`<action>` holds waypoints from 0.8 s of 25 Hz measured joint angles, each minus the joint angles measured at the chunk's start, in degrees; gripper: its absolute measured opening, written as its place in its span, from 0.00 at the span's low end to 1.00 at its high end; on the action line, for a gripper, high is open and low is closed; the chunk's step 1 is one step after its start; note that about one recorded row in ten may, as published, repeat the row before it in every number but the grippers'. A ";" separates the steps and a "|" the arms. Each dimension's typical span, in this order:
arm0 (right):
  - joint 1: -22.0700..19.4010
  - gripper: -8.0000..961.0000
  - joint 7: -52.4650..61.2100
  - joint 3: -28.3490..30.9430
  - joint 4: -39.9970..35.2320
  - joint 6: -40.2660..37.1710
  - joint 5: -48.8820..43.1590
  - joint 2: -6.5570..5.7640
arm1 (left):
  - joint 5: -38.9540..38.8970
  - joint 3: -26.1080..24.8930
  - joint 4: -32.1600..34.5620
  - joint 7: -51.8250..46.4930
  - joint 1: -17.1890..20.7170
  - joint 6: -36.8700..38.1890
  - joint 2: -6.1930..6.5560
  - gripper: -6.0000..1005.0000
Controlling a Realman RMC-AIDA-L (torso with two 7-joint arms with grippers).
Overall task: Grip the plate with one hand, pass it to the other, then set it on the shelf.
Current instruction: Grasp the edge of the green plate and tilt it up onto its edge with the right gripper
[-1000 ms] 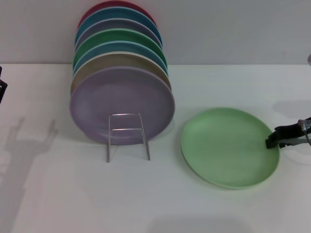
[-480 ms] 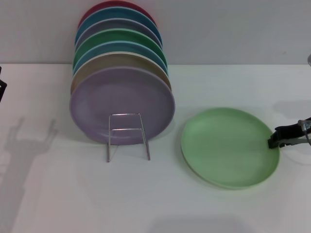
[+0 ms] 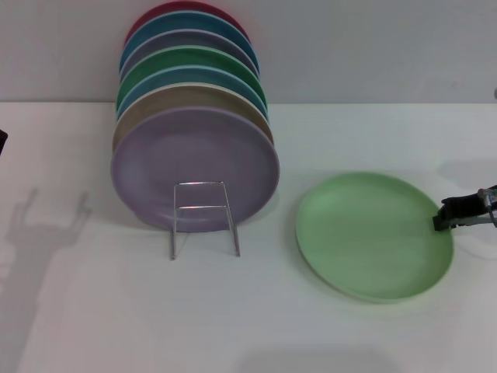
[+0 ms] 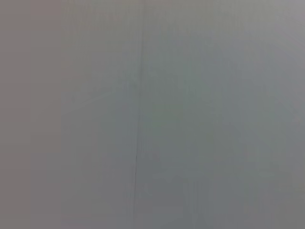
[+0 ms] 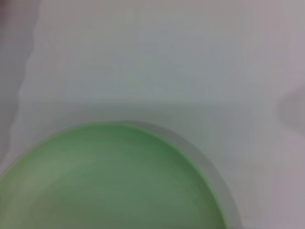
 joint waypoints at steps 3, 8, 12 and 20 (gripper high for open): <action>-0.23 0.06 -0.51 -0.03 0.60 -0.19 0.10 0.38 | 0.00 0.02 0.01 0.01 0.01 0.10 0.00 0.83; -1.66 0.05 -1.24 -0.07 3.71 -0.94 0.26 1.09 | 0.00 0.02 0.00 0.00 0.01 0.19 0.00 0.83; -1.85 0.03 -1.97 -0.07 4.36 -1.00 0.26 1.20 | 0.00 0.00 -0.03 0.12 0.01 0.24 0.00 0.83; -2.96 0.03 -2.17 -0.07 8.62 -1.45 0.24 1.96 | 0.00 -0.31 0.02 0.36 -0.04 0.24 0.00 0.83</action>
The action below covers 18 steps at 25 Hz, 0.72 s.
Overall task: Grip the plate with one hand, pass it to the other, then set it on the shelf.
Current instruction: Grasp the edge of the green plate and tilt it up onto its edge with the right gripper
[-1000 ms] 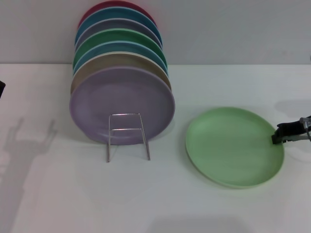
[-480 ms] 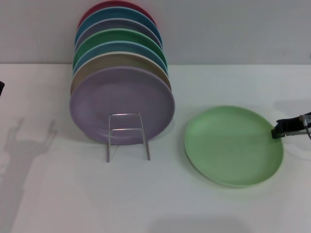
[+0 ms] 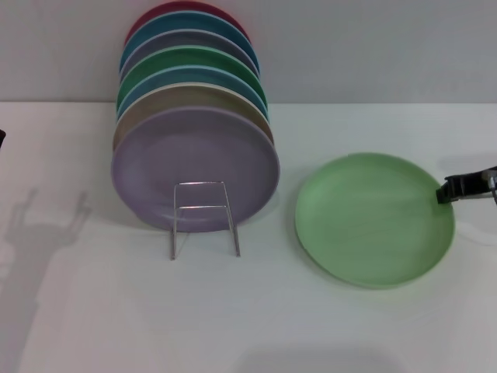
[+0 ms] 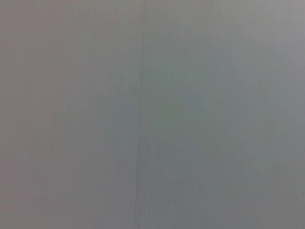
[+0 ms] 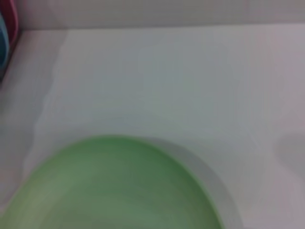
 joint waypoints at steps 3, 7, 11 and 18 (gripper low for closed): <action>-0.30 0.03 0.00 0.00 2.41 0.56 0.01 0.11 | 0.00 -0.08 0.03 0.00 -0.06 0.07 0.06 0.83; -0.80 0.03 -0.03 0.00 5.35 1.08 -0.17 0.58 | 0.00 -0.11 0.07 0.08 -0.18 0.07 0.09 0.83; -1.77 0.03 -0.49 0.00 8.27 1.19 -0.24 1.02 | 0.00 -0.13 0.07 0.09 -0.27 0.07 0.09 0.83; -4.82 0.03 -1.18 -2.10 15.07 -2.62 -2.89 3.09 | 0.01 -0.20 0.06 0.09 -0.43 0.07 0.09 0.83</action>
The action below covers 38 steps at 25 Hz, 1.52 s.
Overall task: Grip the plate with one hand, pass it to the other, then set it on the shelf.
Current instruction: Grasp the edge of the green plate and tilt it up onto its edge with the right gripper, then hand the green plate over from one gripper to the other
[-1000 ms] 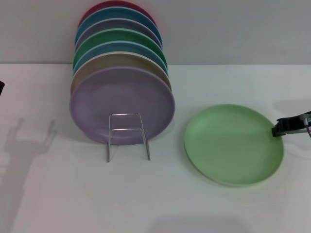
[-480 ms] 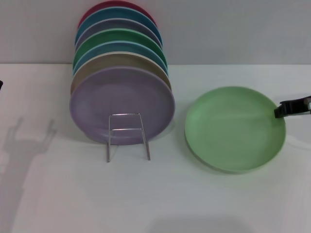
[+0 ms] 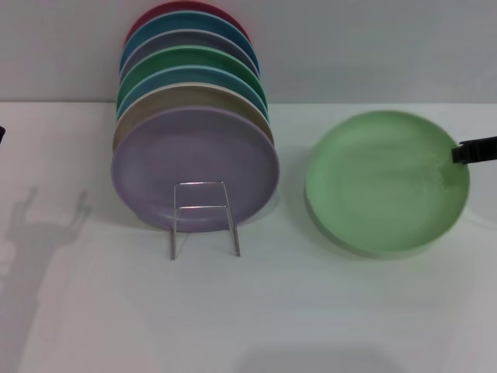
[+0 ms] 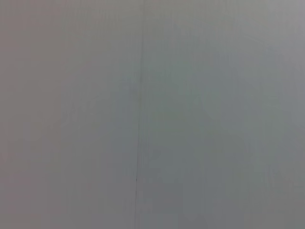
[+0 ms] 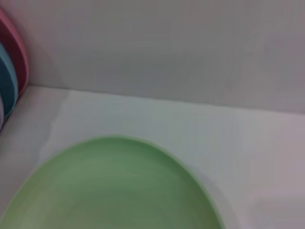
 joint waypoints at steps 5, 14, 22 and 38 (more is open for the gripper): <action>-2.24 0.03 0.82 -4.10 3.22 -3.02 0.12 0.02 | 0.00 0.01 0.00 0.05 -0.04 -0.02 0.00 0.83; -5.52 0.03 2.24 -11.37 6.85 -10.90 -0.57 0.05 | -0.01 0.18 -0.10 0.01 0.19 -0.02 0.00 0.83; -7.70 0.03 4.33 -18.07 9.04 -17.72 -7.12 0.14 | 0.00 0.19 0.03 -0.20 0.41 0.23 0.00 0.82; -17.28 0.03 7.11 -29.80 13.04 -38.64 -14.87 0.19 | 0.00 0.34 0.10 -0.05 0.58 0.77 0.06 0.82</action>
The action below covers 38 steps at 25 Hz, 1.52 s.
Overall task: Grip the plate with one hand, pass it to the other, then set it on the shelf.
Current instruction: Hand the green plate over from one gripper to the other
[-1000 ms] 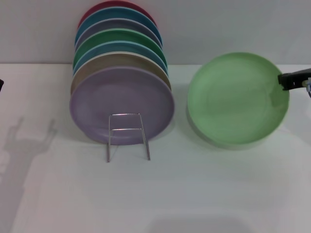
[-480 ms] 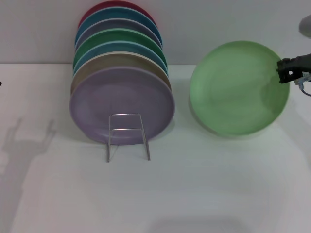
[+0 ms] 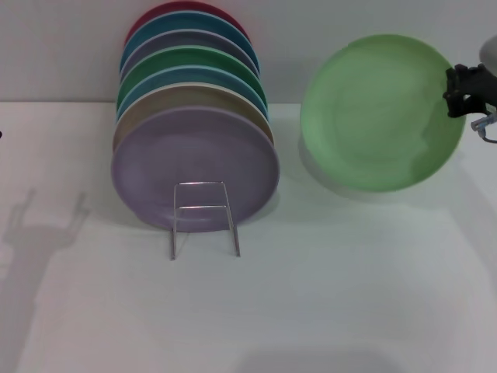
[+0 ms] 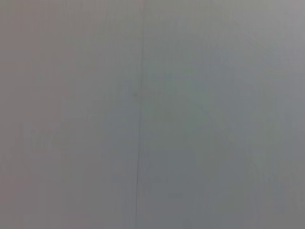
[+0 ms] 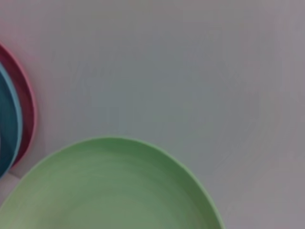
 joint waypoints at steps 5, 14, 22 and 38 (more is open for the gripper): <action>-2.57 0.03 -0.36 -1.01 -1.24 -6.70 -0.06 0.09 | -0.01 0.02 0.00 -0.04 0.00 0.08 0.03 0.81; -6.59 0.03 -3.86 -4.84 -5.51 -22.06 -0.06 0.27 | 0.00 0.11 0.00 -0.11 0.09 0.10 0.03 0.81; -8.13 0.03 -4.21 -6.78 -13.56 -38.39 0.21 0.38 | 0.00 0.11 -0.01 -0.36 0.82 0.08 -0.03 0.81; -2.98 0.03 13.37 -9.27 -44.81 -78.61 2.83 0.20 | 0.00 0.20 -0.67 -0.53 1.20 0.12 -0.22 0.80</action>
